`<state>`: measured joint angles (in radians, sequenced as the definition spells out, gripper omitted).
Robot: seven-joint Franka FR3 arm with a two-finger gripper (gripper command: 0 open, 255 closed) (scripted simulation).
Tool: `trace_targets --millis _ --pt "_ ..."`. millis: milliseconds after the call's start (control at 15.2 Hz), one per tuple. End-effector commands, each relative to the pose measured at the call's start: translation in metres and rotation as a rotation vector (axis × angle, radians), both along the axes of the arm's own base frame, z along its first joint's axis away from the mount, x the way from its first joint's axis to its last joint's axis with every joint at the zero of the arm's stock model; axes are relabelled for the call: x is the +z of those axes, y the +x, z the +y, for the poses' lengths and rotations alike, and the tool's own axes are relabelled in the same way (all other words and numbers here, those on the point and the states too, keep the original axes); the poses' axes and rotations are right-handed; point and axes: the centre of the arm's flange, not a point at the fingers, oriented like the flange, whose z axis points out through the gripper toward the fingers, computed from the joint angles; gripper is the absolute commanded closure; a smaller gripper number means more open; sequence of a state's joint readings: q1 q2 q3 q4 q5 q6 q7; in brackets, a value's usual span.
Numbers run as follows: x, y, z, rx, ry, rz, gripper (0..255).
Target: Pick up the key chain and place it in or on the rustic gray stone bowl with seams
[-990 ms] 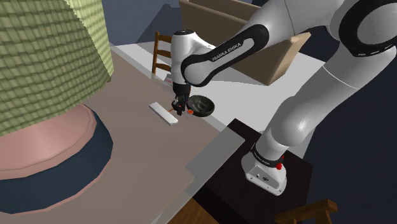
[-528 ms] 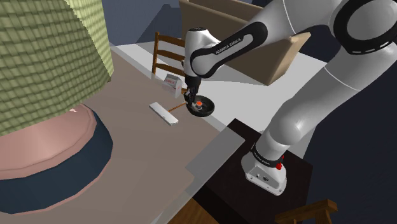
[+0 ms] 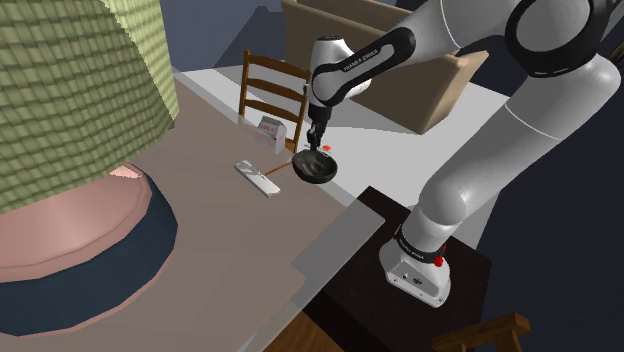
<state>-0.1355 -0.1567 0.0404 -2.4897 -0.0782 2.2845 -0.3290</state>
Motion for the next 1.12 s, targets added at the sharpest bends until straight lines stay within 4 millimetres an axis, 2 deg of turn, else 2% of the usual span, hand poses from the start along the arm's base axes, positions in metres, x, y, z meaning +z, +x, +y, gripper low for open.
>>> trace_targets --millis 0,924,1056 --pt "-0.005 0.001 -0.016 0.001 0.000 0.001 255" --pt "-0.079 0.001 -0.016 0.001 0.000 0.001 255" --pt "-0.079 0.001 -0.016 0.001 0.000 0.001 255"
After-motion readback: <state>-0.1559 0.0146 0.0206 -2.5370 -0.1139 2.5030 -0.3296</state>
